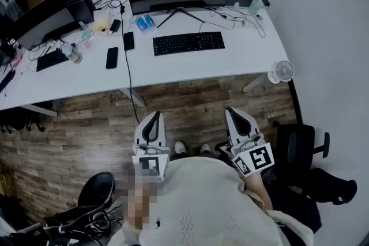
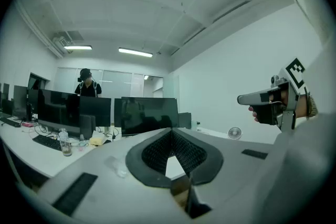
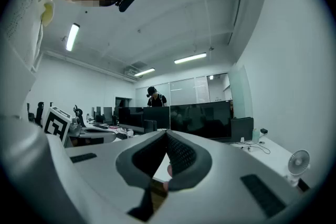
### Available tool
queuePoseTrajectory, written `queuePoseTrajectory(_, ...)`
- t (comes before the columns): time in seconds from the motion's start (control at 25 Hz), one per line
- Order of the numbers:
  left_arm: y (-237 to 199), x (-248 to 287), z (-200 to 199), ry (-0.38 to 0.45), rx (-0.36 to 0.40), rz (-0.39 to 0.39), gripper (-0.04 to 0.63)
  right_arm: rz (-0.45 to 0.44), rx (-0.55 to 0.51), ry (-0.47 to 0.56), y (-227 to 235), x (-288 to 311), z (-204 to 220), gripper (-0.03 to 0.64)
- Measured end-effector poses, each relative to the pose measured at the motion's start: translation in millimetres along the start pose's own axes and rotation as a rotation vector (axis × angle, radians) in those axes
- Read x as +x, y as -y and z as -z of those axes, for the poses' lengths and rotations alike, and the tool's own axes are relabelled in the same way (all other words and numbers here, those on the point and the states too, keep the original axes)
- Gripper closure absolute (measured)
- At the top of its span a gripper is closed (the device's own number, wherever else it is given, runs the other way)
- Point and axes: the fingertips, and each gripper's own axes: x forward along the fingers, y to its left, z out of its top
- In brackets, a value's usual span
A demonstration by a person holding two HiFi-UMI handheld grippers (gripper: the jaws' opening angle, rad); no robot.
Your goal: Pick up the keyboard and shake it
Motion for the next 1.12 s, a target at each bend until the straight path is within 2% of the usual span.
queuePoseTrajectory(0.36, 4.7, 2.1, 8.9, -0.028, 0.036, 0.036, 0.581, 0.006, 0.012, -0.008, 0.9, -4.3, 2.7, 0.617)
queuePoseTrajectory(0.56, 8.3, 6.4, 8.7, -0.016, 0.012, 0.039, 0.581, 0.01, 0.007, -0.012, 3.5, -4.9, 4.9, 0.617)
queuePoseTrajectory(0.84, 6.1, 6.0, 20.4, -0.05, 0.032, 0.048, 0.581, 0.029, -0.006, -0.013, 6.6, -3.9, 6.2, 0.617)
queuePoseTrajectory(1.04, 3.5, 11.4, 23.8, -0.053, 0.022, 0.054, 0.581, 0.032, 0.067, 0.011, 11.3, -0.8, 7.0, 0.615)
queuePoseTrajectory(1.12, 3.7, 15.2, 23.0, -0.055, 0.029, 0.059, 0.581, 0.035, 0.065, 0.008, 12.9, 1.4, 7.2, 0.615)
